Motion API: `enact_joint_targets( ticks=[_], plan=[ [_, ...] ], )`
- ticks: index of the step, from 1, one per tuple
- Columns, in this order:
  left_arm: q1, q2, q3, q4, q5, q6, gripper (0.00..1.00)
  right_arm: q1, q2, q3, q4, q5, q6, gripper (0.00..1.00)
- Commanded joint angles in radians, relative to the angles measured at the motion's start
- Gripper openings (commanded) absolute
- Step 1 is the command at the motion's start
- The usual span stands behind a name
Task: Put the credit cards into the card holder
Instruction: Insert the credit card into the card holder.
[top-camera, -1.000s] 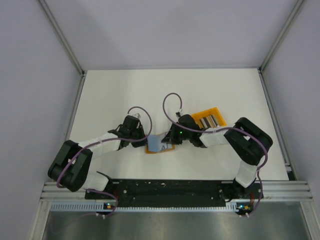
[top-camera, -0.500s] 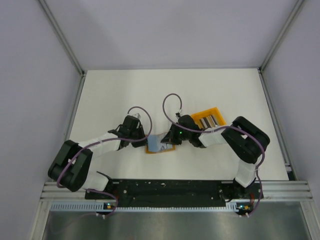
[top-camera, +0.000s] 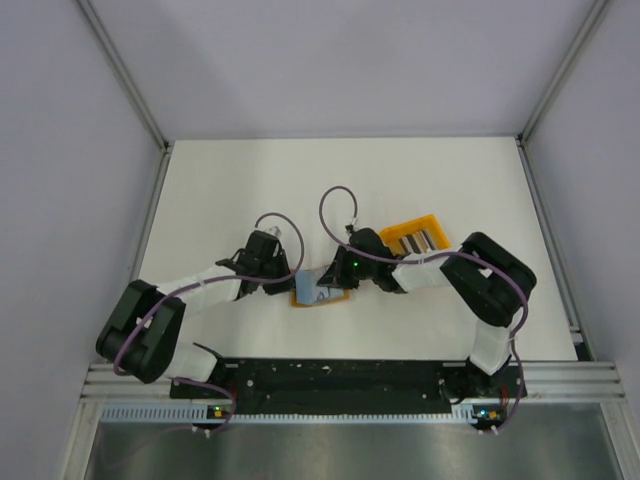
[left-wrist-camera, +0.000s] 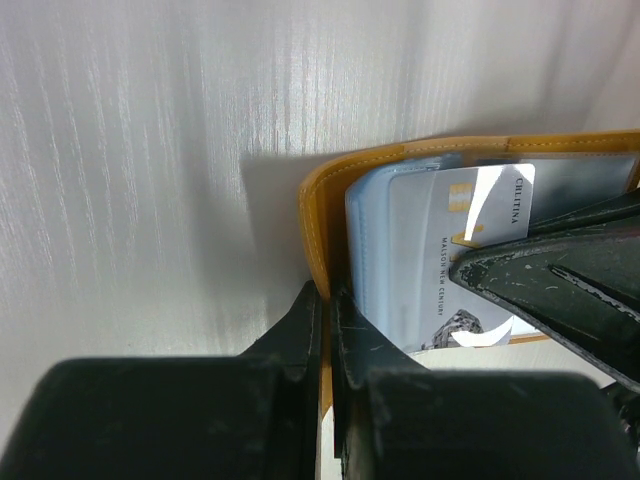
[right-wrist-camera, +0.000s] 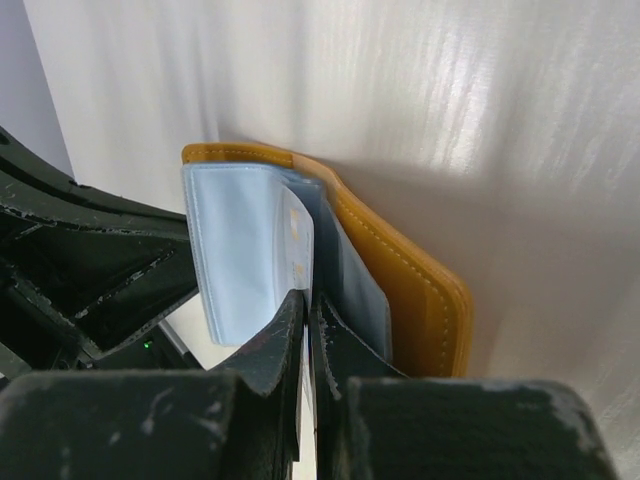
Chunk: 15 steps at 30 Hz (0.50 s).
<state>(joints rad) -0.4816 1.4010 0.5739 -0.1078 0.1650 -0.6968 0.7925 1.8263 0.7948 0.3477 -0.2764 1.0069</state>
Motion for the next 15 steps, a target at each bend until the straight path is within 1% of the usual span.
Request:
enact_joint_targets(
  ticks=[1,2,6,7,9,10,12,13,14,15],
  plan=[
    [-0.005,0.053,-0.025,-0.040,-0.030,0.022,0.00,0.039,0.057,0.009,-0.084,-0.016,-0.047,0.00],
    [-0.005,0.055,-0.023,-0.039,-0.028,0.022,0.00,0.042,0.067,0.017,-0.087,-0.027,-0.042,0.00],
    [-0.005,0.053,-0.023,-0.046,-0.035,0.022,0.00,0.042,0.062,0.058,-0.196,0.022,-0.066,0.00],
    [-0.005,0.053,-0.023,-0.052,-0.039,0.019,0.00,0.040,0.053,0.066,-0.228,0.046,-0.073,0.03],
    [-0.006,0.055,-0.020,-0.056,-0.045,0.017,0.00,0.037,0.025,0.069,-0.274,0.116,-0.094,0.13],
    [-0.005,0.055,-0.022,-0.056,-0.045,0.016,0.00,0.033,0.012,0.069,-0.295,0.146,-0.102,0.20],
    [-0.005,0.055,-0.023,-0.056,-0.045,0.017,0.00,0.030,-0.021,0.072,-0.331,0.190,-0.123,0.30],
    [-0.005,0.055,-0.023,-0.056,-0.047,0.017,0.00,0.028,-0.031,0.076,-0.345,0.206,-0.134,0.32],
    [-0.005,0.055,-0.023,-0.056,-0.047,0.019,0.00,0.028,-0.035,0.081,-0.372,0.215,-0.146,0.37],
    [-0.005,0.056,-0.023,-0.056,-0.047,0.020,0.00,0.028,-0.041,0.083,-0.377,0.218,-0.152,0.40]
  ],
)
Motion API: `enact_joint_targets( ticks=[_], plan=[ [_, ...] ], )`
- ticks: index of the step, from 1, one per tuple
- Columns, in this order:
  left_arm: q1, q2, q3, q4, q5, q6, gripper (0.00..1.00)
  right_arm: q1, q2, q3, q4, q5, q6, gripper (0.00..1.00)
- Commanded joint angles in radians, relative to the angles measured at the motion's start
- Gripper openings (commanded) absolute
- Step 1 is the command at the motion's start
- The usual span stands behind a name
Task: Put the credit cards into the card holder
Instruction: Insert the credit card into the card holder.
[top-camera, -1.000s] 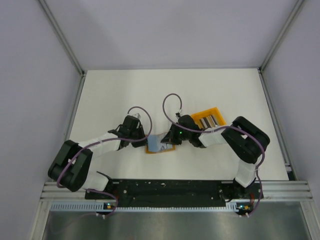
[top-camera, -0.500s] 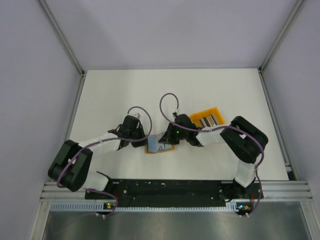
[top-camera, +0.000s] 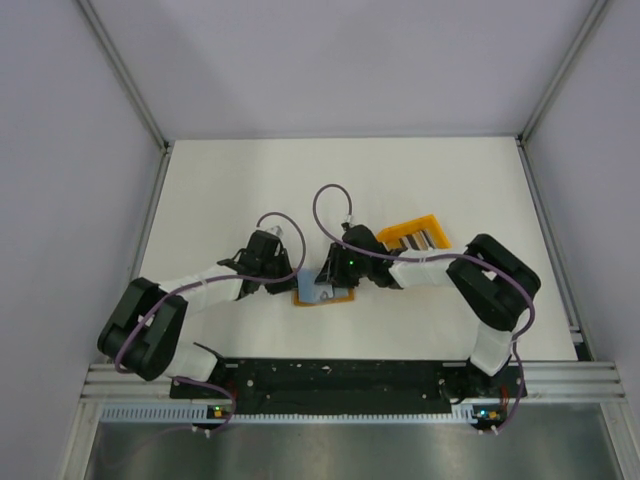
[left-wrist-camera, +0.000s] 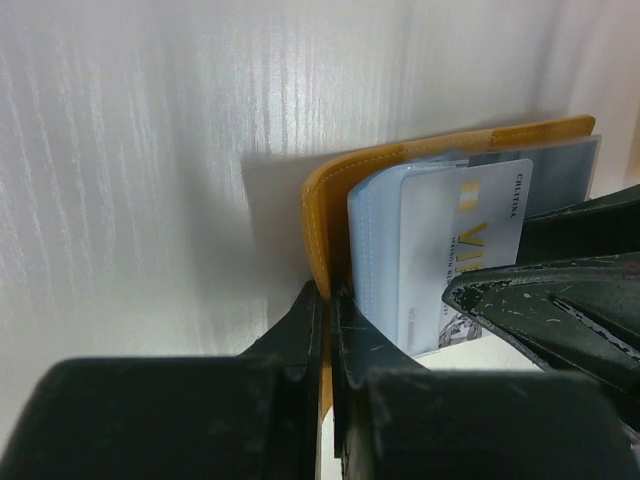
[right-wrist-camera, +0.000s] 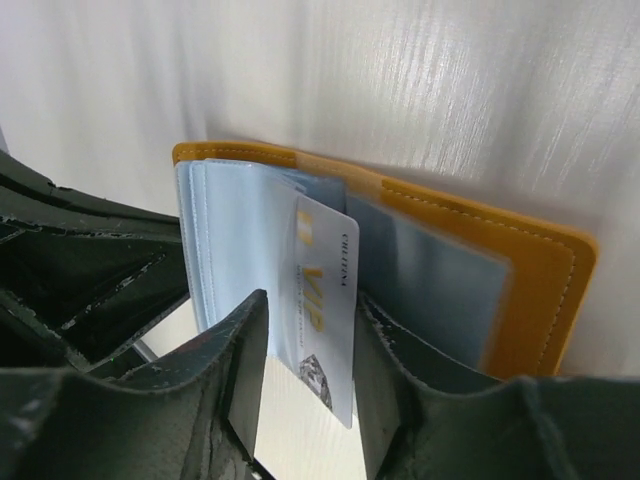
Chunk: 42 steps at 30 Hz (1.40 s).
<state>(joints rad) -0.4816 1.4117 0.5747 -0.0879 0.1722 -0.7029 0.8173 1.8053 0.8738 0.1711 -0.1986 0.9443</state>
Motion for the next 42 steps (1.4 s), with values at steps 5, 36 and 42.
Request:
enact_joint_targets(
  ticks=[5,36,42],
  plan=[
    [-0.005,0.043,-0.025,-0.078,-0.053,0.031,0.00,0.009,-0.046,0.030,-0.251,0.188,-0.125,0.46],
    [-0.005,0.040,-0.029,-0.058,-0.039,0.037,0.00,0.057,-0.009,0.093,-0.045,-0.087,-0.107,0.27],
    [-0.005,0.038,-0.032,-0.056,-0.039,0.037,0.00,0.056,-0.011,0.085,-0.022,-0.093,-0.098,0.19]
  ],
)
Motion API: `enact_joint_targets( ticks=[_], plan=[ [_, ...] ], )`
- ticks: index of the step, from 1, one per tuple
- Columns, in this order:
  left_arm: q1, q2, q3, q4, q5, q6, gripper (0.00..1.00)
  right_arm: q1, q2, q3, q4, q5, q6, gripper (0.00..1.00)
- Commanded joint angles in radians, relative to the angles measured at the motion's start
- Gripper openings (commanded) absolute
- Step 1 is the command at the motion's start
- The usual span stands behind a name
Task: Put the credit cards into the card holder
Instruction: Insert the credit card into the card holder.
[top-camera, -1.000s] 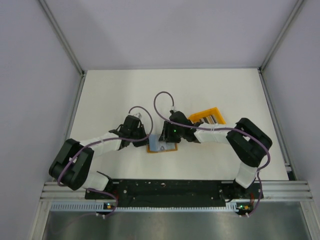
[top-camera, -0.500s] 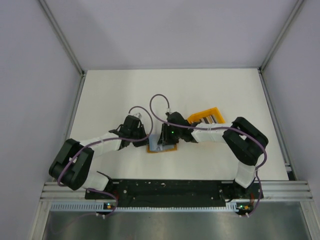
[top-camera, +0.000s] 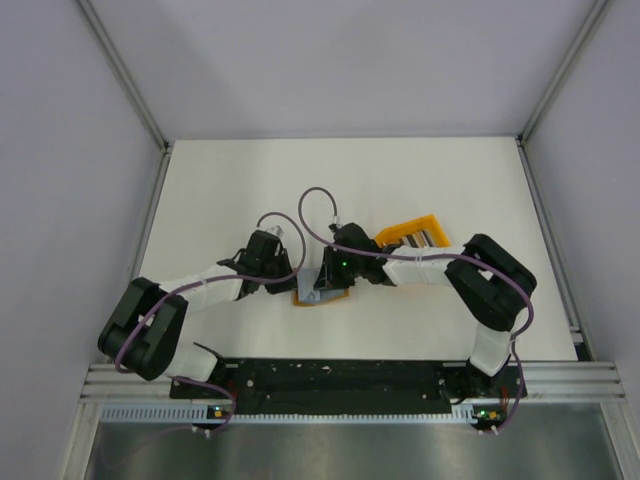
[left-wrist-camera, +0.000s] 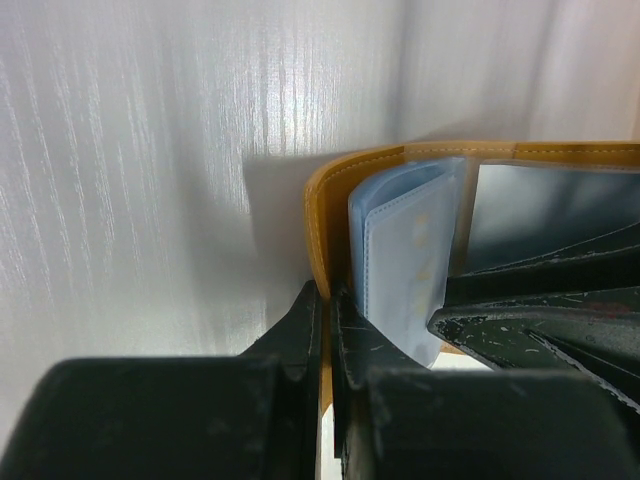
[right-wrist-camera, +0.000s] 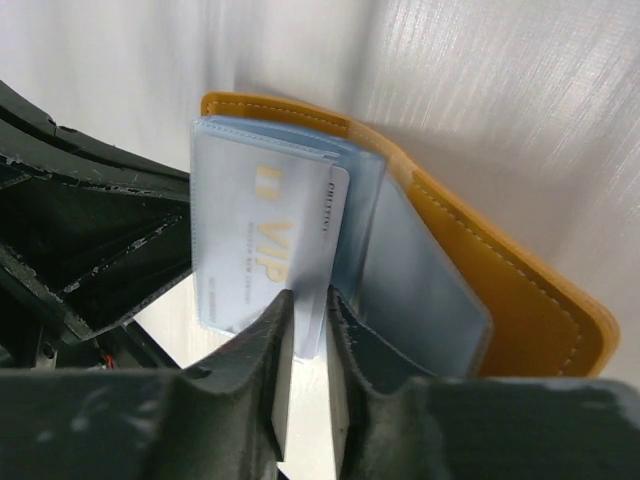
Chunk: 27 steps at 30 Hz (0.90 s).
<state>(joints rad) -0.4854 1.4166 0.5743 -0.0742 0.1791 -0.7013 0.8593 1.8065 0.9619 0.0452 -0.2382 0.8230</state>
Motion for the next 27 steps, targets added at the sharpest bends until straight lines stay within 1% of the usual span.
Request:
enact_joint_targets(
  ticks=[1,2,4,6,11,16,21,24,27],
  plan=[
    [-0.001,0.033,-0.031,-0.070,-0.046,0.036,0.00,0.014,-0.012,-0.002,0.101,-0.053,0.024,0.14],
    [-0.001,0.033,-0.031,-0.070,-0.046,0.036,0.00,0.014,-0.009,0.000,0.101,-0.052,0.024,0.12],
    [-0.002,0.033,-0.030,-0.073,-0.046,0.036,0.00,0.012,-0.012,-0.002,0.093,-0.044,0.024,0.12],
    [-0.001,0.031,-0.030,-0.075,-0.047,0.036,0.00,0.014,-0.024,-0.002,0.064,-0.009,0.016,0.18],
    [-0.001,0.007,-0.025,-0.087,-0.052,0.040,0.00,0.006,-0.091,-0.005,-0.021,0.106,-0.041,0.28],
    [-0.001,-0.025,-0.005,-0.114,-0.047,0.056,0.00,0.006,-0.147,0.001,-0.088,0.184,-0.080,0.34],
    [-0.002,-0.047,0.002,-0.128,-0.038,0.060,0.00,-0.002,-0.180,0.015,-0.160,0.259,-0.107,0.37],
    [0.001,-0.064,0.010,-0.142,-0.033,0.062,0.00,-0.006,-0.182,0.037,-0.206,0.286,-0.131,0.37],
    [-0.001,-0.082,0.028,-0.159,-0.023,0.065,0.00,-0.017,-0.191,0.040,-0.217,0.284,-0.148,0.37]
  ],
)
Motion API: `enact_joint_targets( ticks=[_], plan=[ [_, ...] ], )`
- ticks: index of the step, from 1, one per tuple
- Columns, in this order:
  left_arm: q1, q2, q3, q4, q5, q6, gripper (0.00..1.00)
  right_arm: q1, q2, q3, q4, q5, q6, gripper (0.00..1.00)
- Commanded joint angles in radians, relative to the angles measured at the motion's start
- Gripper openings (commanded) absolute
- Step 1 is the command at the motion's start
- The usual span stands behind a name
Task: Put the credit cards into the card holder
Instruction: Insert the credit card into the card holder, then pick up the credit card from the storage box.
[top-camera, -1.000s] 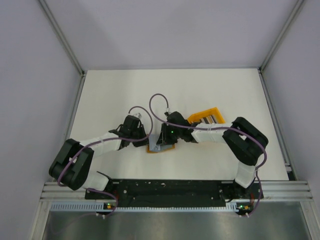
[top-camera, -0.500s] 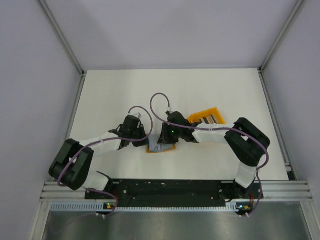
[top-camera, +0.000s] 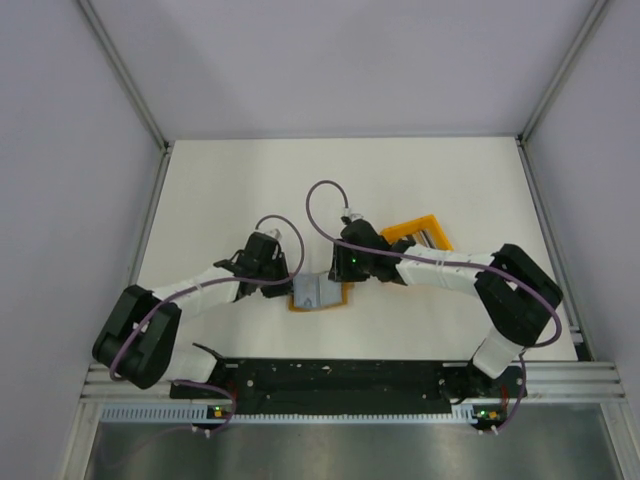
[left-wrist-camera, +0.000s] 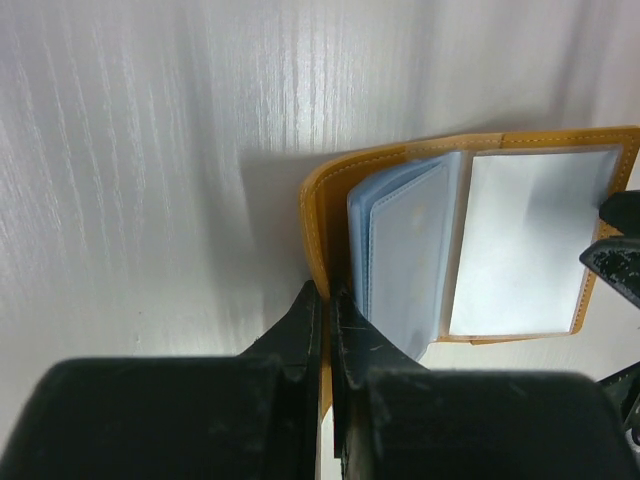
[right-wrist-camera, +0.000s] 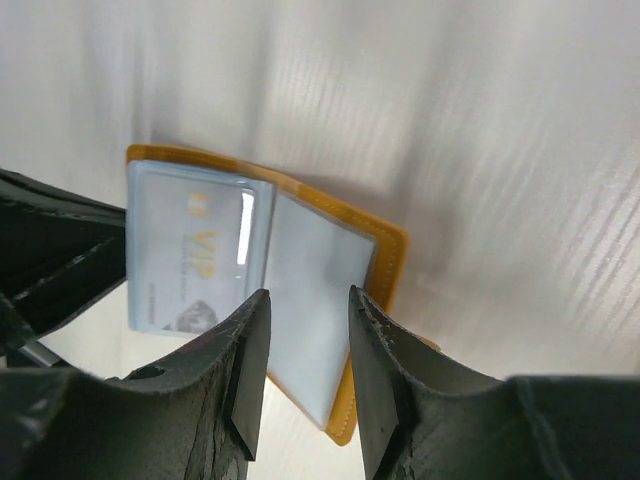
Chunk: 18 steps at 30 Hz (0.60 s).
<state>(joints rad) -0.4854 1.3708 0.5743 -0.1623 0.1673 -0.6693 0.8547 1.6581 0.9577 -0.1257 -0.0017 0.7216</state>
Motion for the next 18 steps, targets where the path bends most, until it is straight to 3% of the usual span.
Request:
enact_joint_targets(
  ticks=[1,13,18],
  plan=[
    [-0.001,-0.041,0.033,-0.074,-0.008,0.033,0.00,-0.013,-0.046,0.047,-0.048,0.045,-0.051,0.37],
    [-0.001,-0.068,0.073,-0.135,-0.017,0.037,0.00,-0.043,-0.121,0.087,-0.048,-0.063,-0.074,0.39],
    [-0.001,-0.073,0.082,-0.140,-0.015,0.037,0.00,-0.075,-0.187,0.078,-0.060,-0.041,-0.068,0.41]
  ],
)
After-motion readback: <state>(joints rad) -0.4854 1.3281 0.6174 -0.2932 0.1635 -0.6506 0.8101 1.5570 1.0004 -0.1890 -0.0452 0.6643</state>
